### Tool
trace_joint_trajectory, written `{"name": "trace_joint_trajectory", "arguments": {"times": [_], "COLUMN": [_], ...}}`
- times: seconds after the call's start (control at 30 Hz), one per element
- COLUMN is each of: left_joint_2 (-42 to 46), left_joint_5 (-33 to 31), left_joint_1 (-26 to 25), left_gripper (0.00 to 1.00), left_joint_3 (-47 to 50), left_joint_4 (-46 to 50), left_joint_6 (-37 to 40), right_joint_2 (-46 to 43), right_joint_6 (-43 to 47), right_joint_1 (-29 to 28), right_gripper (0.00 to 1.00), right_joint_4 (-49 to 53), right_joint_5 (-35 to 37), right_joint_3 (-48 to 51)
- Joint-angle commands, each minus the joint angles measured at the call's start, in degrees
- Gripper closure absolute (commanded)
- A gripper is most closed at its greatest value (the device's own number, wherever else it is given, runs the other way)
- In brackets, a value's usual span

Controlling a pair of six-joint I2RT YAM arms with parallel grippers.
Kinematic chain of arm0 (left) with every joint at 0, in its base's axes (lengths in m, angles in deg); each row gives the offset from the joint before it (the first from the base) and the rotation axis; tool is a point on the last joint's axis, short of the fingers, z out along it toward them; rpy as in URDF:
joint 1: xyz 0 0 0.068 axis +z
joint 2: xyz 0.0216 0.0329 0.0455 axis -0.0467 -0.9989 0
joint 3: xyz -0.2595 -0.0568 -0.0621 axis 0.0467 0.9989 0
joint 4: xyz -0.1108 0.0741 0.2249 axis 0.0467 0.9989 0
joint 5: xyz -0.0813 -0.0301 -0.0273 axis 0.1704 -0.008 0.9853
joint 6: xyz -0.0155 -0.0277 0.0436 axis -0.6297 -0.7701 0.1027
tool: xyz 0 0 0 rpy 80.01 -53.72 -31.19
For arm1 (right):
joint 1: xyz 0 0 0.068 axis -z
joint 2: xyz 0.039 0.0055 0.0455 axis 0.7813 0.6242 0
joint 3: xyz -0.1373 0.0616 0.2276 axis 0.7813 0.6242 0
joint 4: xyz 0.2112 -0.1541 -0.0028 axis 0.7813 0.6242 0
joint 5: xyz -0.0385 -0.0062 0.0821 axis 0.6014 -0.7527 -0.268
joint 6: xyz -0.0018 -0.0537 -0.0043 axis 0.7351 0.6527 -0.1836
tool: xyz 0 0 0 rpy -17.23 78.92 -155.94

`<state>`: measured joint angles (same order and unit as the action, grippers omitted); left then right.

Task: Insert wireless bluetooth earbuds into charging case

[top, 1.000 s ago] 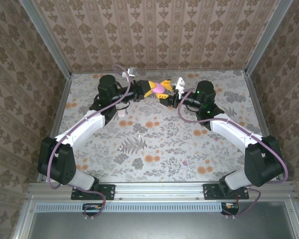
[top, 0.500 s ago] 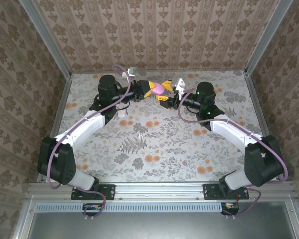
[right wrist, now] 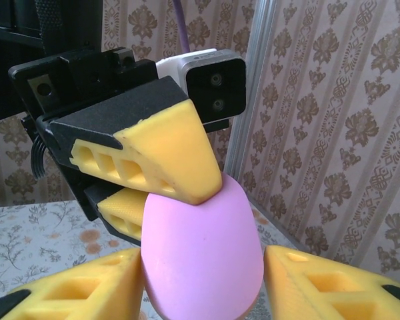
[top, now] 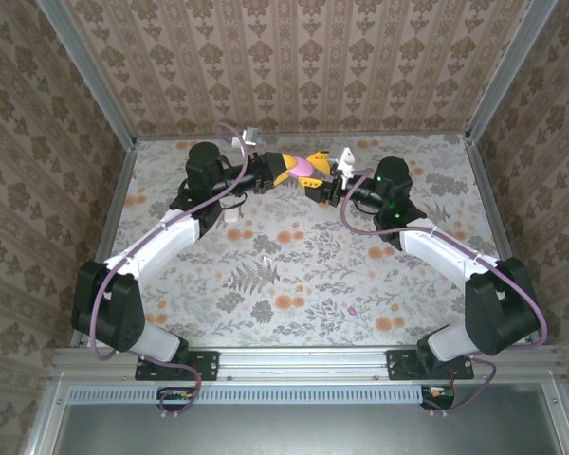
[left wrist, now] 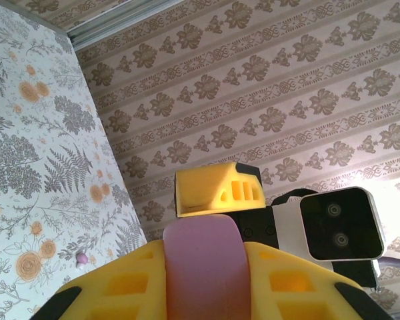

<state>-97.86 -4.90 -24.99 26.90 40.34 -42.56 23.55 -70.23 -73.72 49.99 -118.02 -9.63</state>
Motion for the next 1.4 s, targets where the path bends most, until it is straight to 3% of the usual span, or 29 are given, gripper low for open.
{"name": "trace_joint_trajectory", "arguments": {"times": [0.0, 0.4, 0.53, 1.17, 1.37], "left_joint_2": [0.95, 1.28, 1.37, 1.64, 1.56], "left_joint_5": [0.86, 1.05, 1.1, 1.08, 1.12], "left_joint_1": [0.36, 0.18, 0.23, 0.1, 0.06], "left_gripper": [0.94, 0.95, 0.95, 0.95, 0.95], "left_joint_3": [-0.31, -0.32, -0.28, -0.06, -0.17], "left_joint_4": [-2.56, -2.75, -2.68, -2.76, -2.75], "left_joint_6": [0.1, 0.14, 0.13, 0.25, 0.23], "right_joint_2": [-1.05, -1.33, -1.33, -1.26, -0.77], "right_joint_6": [-0.17, 0.35, 0.38, 0.51, 0.3], "right_joint_1": [0.2, 0.13, 0.16, -0.15, -0.26], "right_gripper": [0.5, 0.41, 0.46, 0.43, 0.46], "right_joint_4": [-0.95, -0.08, -0.26, 0.44, 0.29], "right_joint_5": [0.42, 1.1, 1.74, 1.65, 1.65], "right_joint_3": [0.31, 0.16, 0.2, -0.5, -0.76]}}
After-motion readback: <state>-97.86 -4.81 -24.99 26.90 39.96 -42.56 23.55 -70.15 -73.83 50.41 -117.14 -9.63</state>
